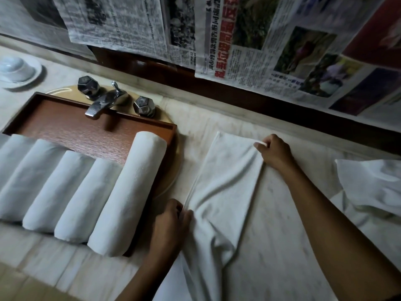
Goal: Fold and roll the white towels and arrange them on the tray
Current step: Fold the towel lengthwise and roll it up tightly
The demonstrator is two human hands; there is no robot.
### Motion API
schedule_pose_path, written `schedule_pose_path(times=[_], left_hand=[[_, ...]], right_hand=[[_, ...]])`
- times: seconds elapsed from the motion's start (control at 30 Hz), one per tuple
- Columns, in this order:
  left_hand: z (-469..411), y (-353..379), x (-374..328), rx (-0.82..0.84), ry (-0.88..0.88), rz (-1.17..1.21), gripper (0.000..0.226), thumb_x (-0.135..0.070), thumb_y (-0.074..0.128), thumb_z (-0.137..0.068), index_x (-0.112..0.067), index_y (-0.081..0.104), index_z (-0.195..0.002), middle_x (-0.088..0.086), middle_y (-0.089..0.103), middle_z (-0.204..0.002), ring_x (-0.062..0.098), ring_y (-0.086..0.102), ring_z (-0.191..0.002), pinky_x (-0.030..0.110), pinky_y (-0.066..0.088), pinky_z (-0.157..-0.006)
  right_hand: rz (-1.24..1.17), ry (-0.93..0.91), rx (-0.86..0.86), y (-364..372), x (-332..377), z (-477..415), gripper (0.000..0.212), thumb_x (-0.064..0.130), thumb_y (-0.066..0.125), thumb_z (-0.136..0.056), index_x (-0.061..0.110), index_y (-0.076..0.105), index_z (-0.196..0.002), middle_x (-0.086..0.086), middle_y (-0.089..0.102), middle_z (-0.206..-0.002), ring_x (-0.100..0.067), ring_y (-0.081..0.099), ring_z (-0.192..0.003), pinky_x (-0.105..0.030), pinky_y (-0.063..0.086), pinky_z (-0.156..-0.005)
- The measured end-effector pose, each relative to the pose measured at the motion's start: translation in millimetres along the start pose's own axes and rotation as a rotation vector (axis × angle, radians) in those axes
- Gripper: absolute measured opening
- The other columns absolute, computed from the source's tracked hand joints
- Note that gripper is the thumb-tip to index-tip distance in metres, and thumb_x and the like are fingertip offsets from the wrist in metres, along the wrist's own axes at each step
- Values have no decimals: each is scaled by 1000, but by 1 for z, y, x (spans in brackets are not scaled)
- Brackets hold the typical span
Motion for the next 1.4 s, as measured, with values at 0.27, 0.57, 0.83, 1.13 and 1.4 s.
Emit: schedule_pose_path(times=[0.27,0.57,0.83,1.13,1.4], left_hand=[[5,2,-5,24,-8,-19,27,-42,72,-91,-26,51,-92,-7,64,-74,9,60,-68,35,47,-61],[13,8,-8,239,-123,192,12,-24,68,-95,-20,57,-91,-1,67,-76,17,57,-63,27,41,-54],[19,-8,-3,204,-132,356,19,-43,69,-94,-24,67,-94,1,76,-77,21,72,-73,39,56,-65],[7,-5,9,13,-19,37,21,-39,67,-96,-24,56,-86,-5,66,-70,6,62,-65,39,52,-63],[8,-6,7,20,-22,42,21,-39,67,-96,-26,53,-87,-4,65,-70,9,61,-65,42,53,-65]], right_hand=[[28,-262,-313,7,19,36,49,43,78,-86,19,57,-123,-8,57,-122,-32,54,-113,-43,43,-91],[447,-588,107,94,56,68,67,67,11,-97,45,17,-161,14,5,-172,-16,-2,-158,-54,3,-125],[474,-613,16,84,50,49,60,61,29,-99,46,28,-157,9,20,-170,-23,18,-155,-53,18,-120],[488,-591,13,86,42,42,61,63,24,-101,47,17,-160,13,10,-171,-20,3,-159,-56,7,-125],[396,-684,8,94,66,98,63,58,31,-102,39,23,-161,3,9,-172,-24,4,-159,-57,3,-124]])
Point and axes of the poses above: each hand's wrist, its own z-axis away from the middle knuckle, its own y-axis out of the palm, x = y × z, the point moved 7 cm from there along -z, towards the middle knuckle
